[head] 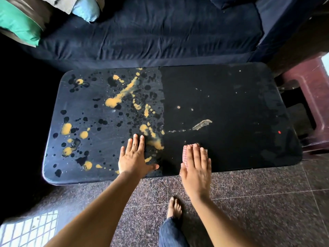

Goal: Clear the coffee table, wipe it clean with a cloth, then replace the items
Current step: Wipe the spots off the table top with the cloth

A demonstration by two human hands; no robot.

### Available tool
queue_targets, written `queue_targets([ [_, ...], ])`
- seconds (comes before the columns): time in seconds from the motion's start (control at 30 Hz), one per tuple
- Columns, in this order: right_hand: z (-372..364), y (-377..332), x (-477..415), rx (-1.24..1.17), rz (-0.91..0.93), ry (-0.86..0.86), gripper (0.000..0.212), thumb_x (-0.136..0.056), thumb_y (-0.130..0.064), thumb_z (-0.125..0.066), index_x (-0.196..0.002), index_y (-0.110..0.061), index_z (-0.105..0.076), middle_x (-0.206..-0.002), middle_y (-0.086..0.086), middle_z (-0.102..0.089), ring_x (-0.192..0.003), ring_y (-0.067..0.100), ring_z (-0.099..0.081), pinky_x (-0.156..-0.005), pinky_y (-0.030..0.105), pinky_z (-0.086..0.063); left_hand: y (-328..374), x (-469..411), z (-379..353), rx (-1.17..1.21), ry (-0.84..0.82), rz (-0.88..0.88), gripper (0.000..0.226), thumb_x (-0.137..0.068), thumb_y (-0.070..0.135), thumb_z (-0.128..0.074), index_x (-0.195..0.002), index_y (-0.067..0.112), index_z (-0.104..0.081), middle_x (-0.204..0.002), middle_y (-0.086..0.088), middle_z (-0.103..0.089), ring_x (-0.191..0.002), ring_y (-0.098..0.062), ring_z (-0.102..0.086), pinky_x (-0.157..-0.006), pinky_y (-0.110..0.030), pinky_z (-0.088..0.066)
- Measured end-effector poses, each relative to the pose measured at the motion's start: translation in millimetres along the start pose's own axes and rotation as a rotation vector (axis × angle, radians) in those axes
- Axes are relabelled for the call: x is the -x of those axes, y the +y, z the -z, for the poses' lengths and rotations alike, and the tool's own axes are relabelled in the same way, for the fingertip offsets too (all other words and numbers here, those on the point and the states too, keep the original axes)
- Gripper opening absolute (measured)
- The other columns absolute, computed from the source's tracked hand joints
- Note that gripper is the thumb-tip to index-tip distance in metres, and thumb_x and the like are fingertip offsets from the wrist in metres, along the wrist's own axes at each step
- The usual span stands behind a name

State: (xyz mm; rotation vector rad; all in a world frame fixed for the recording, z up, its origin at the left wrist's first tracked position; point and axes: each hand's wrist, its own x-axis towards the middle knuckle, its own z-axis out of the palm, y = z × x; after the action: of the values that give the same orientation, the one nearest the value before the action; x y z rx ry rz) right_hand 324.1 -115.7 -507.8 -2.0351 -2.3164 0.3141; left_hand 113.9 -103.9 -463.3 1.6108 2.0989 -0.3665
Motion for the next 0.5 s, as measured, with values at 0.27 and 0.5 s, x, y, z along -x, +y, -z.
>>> queue_targets([
  [0.27,-12,-12,1,0.062,0.345,-0.058,0.064,-0.090,-0.049,-0.038,-0.147,-0.023,-0.030,-0.154,-0.001,-0.027,-0.140,0.024,-0.029,-0.111,0.051,-0.029,-3,-1,1,-0.013,0.015,-0.007,0.120,-0.072,0.078,-0.052,-0.150,0.020,0.017,-0.159,-0.004,0.016,-0.148,-0.021,0.007,-0.120,-0.041,-0.003],
  [0.5,-10,-35,4,-0.068,0.070,0.010,0.063,-0.092,-0.044,-0.036,-0.147,-0.018,-0.026,-0.153,0.007,-0.030,-0.140,0.031,-0.026,-0.111,0.049,-0.024,-7,-1,4,0.073,0.084,0.000,0.103,-0.079,0.073,-0.048,-0.153,0.020,0.001,-0.161,0.000,0.003,-0.148,-0.015,-0.002,-0.120,-0.037,-0.008],
])
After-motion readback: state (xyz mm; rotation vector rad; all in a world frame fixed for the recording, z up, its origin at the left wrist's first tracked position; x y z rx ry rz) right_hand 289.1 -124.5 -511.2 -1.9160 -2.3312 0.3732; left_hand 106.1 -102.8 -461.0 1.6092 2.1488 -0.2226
